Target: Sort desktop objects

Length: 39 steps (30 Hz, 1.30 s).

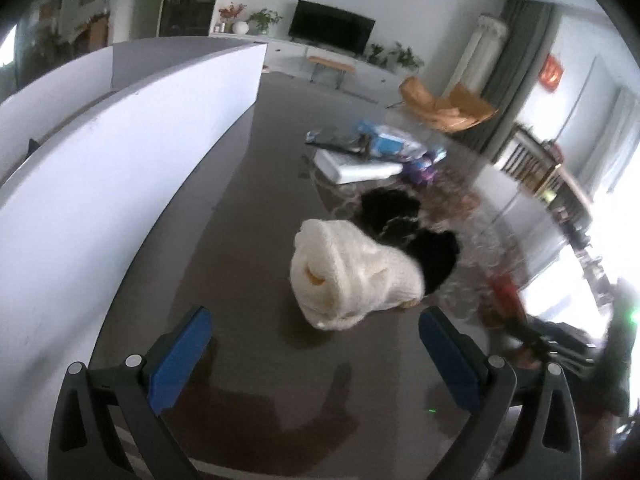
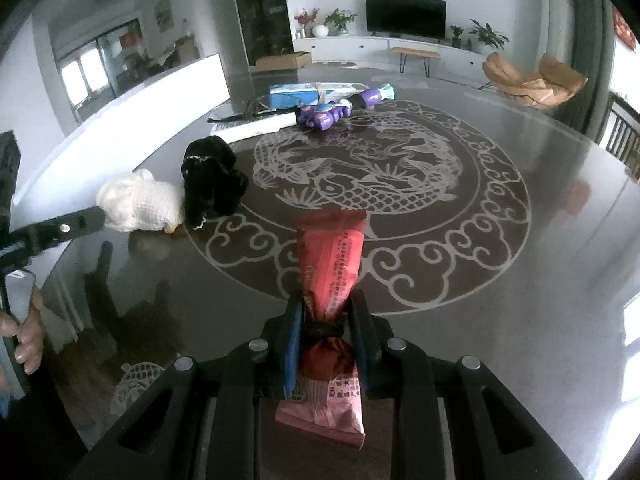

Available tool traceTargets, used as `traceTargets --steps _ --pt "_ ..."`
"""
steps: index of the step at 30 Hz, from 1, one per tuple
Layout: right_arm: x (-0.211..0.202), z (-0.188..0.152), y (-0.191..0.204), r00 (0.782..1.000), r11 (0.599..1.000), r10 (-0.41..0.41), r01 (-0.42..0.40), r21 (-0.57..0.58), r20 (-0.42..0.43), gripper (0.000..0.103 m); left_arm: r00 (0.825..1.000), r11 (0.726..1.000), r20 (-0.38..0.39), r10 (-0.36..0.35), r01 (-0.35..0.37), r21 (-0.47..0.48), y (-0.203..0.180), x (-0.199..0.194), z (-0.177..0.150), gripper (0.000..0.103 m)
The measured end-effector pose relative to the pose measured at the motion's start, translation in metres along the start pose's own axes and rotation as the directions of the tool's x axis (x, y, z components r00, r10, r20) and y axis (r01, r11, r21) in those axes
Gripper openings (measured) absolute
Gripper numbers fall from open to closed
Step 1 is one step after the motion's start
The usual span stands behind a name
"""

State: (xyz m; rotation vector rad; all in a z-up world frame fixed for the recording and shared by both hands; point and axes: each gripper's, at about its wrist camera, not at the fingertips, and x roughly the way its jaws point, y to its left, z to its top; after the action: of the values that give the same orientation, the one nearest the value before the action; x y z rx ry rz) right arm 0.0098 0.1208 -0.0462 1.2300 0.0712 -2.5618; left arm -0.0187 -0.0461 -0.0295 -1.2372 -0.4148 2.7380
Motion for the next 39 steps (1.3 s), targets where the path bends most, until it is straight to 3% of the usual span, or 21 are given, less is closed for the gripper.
traceTargets --steps 3,7,11,13,18,20,21,22,27,30,39 --pt "-0.002 0.000 -0.004 1.000 0.999 0.026 -0.026 0.022 0.004 0.024 0.999 0.999 0.014 -0.029 0.028 0.031 -0.006 -0.006 0.000 0.103" --pt "-0.001 0.000 -0.006 0.999 0.998 0.043 -0.043 0.037 0.007 0.024 1.000 0.988 -0.007 -0.020 0.020 0.156 -0.027 0.006 0.007 0.103" --pt "0.001 0.001 0.002 1.000 1.000 0.007 -0.007 0.004 0.002 0.025 0.999 0.945 -0.001 0.052 -0.049 0.323 -0.050 0.026 0.020 0.103" --pt "0.002 0.001 0.004 1.000 1.000 -0.003 0.003 -0.007 0.001 0.025 0.997 0.930 -0.010 0.080 -0.071 0.362 -0.055 0.040 0.026 0.103" --pt "0.003 0.001 0.004 1.000 1.000 -0.009 0.009 -0.013 0.000 0.026 0.992 0.927 -0.116 0.051 -0.004 0.376 -0.051 0.071 0.029 0.103" --pt "0.003 0.001 0.005 1.000 1.000 -0.017 0.017 -0.020 -0.001 0.026 0.990 0.922 -0.139 0.008 0.046 0.383 -0.051 0.073 0.024 0.103" --pt "0.003 0.001 0.006 1.000 0.999 -0.024 0.024 -0.027 -0.001 0.026 0.991 0.920 -0.134 -0.013 0.064 0.386 -0.051 0.071 0.024 0.102" --pt "0.004 0.001 0.008 1.000 0.999 -0.031 0.031 -0.037 -0.002 0.028 0.991 0.918 -0.128 -0.028 0.076 0.388 -0.052 0.069 0.023 0.089" --pt "0.005 0.001 0.017 0.997 0.993 -0.079 0.078 -0.086 -0.004 0.037 0.994 0.908 -0.104 0.019 0.027 0.419 -0.056 0.069 0.017 0.069" --pt "0.006 0.001 0.011 0.996 0.995 -0.087 0.086 -0.054 -0.009 0.048 0.994 0.897 -0.108 0.032 0.020 0.443 -0.061 0.065 0.011 0.057" --pt "0.006 0.001 0.009 0.996 0.995 -0.086 0.085 -0.043 -0.014 0.058 0.989 0.895 -0.146 0.015 0.052 0.443 -0.062 0.056 0.008 0.053"
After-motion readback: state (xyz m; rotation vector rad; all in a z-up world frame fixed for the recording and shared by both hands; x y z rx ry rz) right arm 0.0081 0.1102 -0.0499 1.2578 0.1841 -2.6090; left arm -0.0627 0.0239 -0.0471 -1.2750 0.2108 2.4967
